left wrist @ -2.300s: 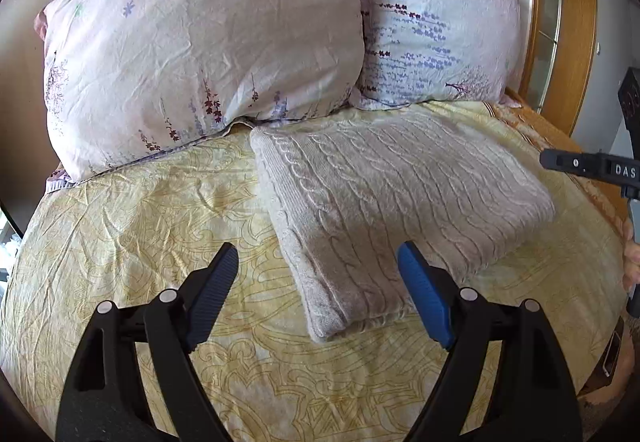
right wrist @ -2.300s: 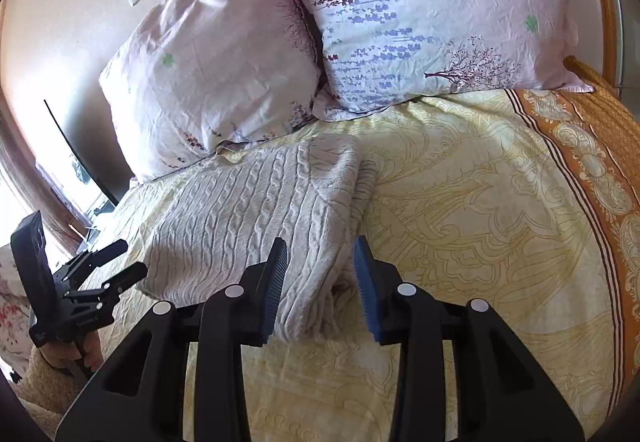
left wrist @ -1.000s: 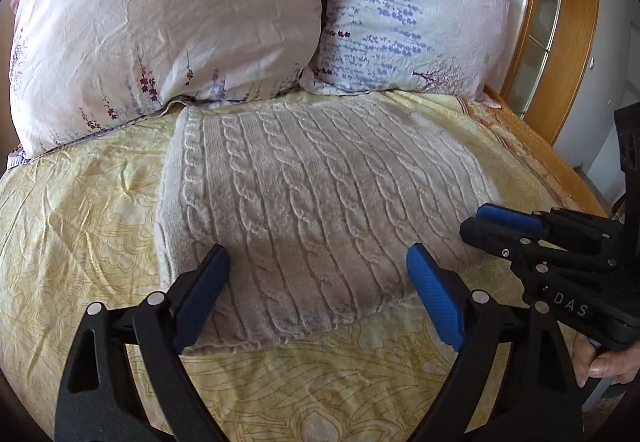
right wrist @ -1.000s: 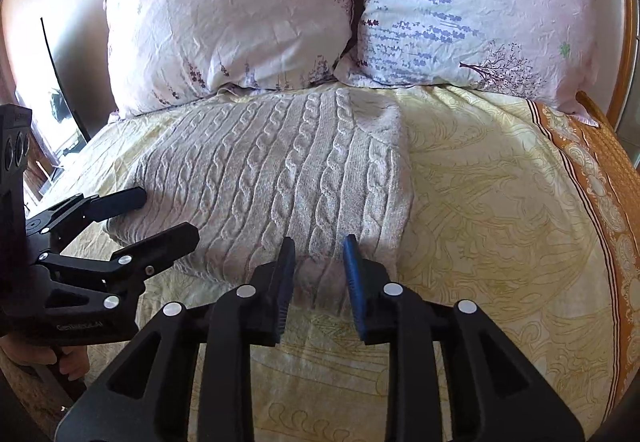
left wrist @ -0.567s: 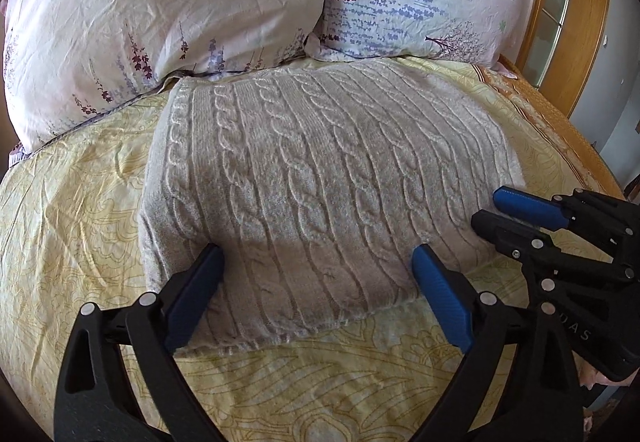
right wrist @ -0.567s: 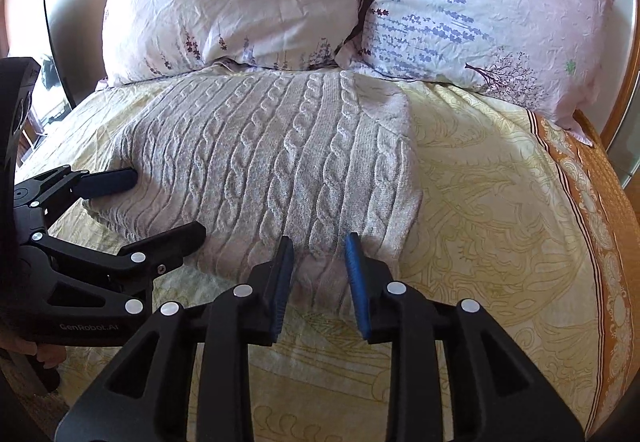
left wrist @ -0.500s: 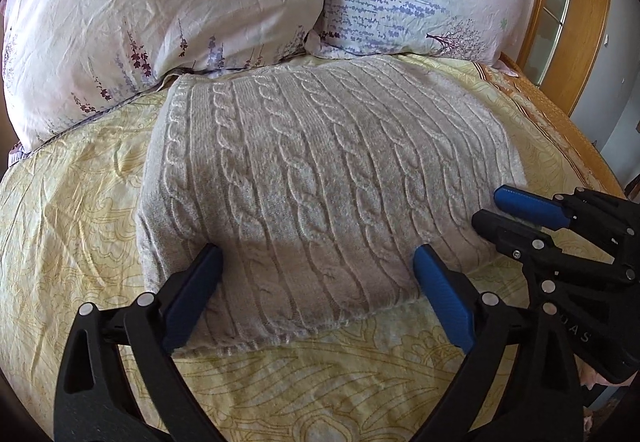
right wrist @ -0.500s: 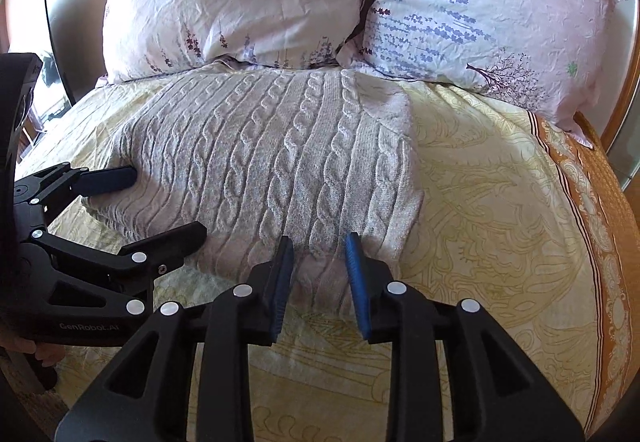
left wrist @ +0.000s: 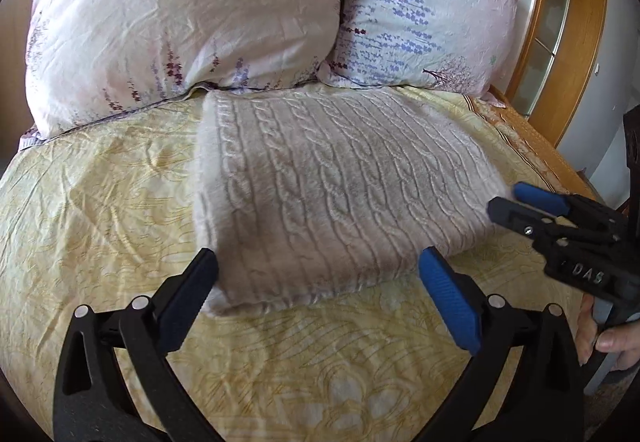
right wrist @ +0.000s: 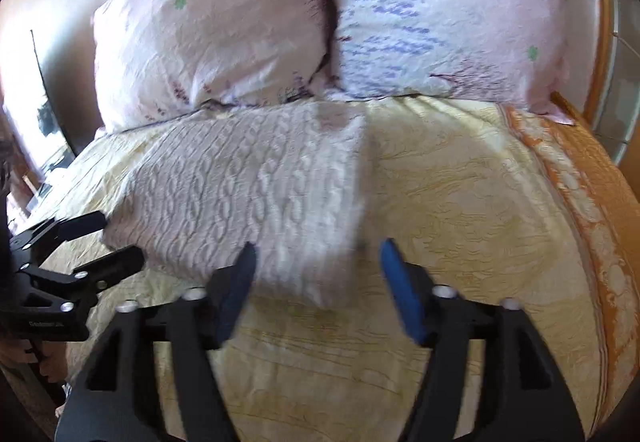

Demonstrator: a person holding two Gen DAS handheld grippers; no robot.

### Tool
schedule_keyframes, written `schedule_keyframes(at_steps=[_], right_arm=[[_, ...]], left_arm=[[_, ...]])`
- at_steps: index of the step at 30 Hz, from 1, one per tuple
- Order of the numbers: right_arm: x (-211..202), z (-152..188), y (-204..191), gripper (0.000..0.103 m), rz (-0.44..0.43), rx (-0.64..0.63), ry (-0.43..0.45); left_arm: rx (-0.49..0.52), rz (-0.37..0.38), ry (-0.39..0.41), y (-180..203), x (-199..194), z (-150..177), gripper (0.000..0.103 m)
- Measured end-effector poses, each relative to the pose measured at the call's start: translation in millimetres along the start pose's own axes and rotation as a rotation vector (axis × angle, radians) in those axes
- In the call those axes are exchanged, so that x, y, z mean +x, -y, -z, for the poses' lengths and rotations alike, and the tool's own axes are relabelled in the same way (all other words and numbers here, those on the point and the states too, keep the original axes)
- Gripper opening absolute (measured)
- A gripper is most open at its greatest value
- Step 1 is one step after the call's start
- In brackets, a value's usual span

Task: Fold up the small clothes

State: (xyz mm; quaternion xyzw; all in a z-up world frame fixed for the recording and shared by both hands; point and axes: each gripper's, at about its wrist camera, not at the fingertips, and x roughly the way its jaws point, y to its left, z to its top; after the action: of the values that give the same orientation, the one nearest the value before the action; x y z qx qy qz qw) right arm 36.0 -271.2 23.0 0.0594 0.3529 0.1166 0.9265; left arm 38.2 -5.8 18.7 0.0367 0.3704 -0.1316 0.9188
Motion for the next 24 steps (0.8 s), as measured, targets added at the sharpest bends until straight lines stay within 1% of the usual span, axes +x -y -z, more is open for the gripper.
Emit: schedule_keyframes(at_steps=[1, 3, 6, 8, 9, 12, 17, 24], right_arm=[[-4.7, 0.5, 3.8, 0.095, 0.022, 0.000, 0.019], [-10.8, 4.2, 7.8, 0.095, 0.041, -0.002, 0.029], [-6.8, 12.2, 6.9, 0.101, 0.092, -0.013, -0.014], [-4.7, 20.5, 3.9, 0.102, 0.099, -0.011, -0.031], [-4.9, 24.8, 2.1, 0.102, 0.086, -0.006, -0.034], [-1.1, 31.7, -6.4, 0.102, 0.060, -0.008, -0.062], [7.8, 35.8, -17.8, 0.102, 0.067, -0.022, -0.099], [16.7, 35.4, -24.0, 0.102, 0.074, -0.010, -0.144]], left_arm=[[-0.012, -0.026, 0.004, -5.8, -6.1, 3.2, 0.101], [-0.039, -0.066, -0.005, -18.0, -12.5, 8.6, 0.101], [-0.082, -0.092, -0.057, -34.5, -10.6, 17.8, 0.101], [-0.090, -0.115, -0.095, -39.7, -5.8, 26.0, 0.101], [-0.088, -0.128, -0.107, -40.1, -4.1, 29.2, 0.101], [-0.078, -0.134, -0.114, -38.7, -1.4, 36.5, 0.101], [-0.096, -0.131, -0.134, -39.0, 6.9, 40.3, 0.101], [-0.080, -0.170, -0.147, -37.3, 12.1, 40.8, 0.101]])
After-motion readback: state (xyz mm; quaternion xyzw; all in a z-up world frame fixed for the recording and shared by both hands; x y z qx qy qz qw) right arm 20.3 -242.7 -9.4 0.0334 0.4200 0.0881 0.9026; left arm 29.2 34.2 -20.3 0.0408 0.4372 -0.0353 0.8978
